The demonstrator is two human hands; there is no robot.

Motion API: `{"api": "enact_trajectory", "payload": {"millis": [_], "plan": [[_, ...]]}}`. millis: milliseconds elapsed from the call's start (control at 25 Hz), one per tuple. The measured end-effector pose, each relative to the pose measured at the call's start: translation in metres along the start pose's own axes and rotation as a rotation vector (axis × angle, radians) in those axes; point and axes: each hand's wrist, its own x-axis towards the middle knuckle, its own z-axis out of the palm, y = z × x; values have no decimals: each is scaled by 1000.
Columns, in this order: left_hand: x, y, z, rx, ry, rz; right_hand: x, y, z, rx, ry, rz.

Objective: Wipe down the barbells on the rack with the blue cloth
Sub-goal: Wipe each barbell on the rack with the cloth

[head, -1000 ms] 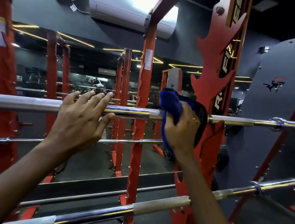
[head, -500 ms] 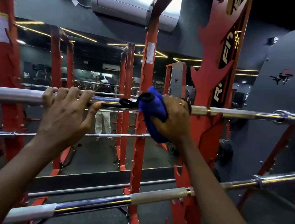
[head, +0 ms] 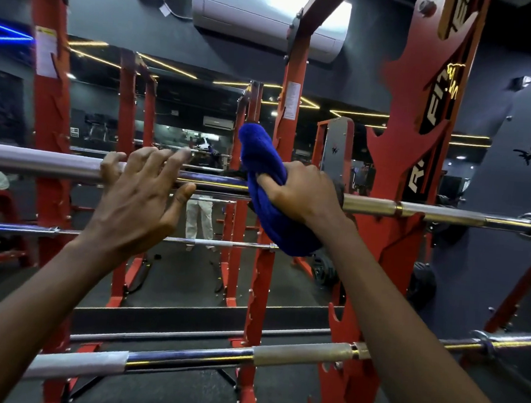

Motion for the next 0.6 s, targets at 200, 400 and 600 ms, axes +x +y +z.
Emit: {"api": "enact_trajectory", "payload": {"millis": [200, 400, 600], "plan": [[-2, -15, -14, 20, 17, -69, -19, -28, 45, -116, 272, -400], [-25, -65, -31, 96, 22, -59, -21, 20, 50, -84, 443, -386], [-32, -71, -27, 62, 69, -112, -53, -26, 115, 575, 889, 233]]}}
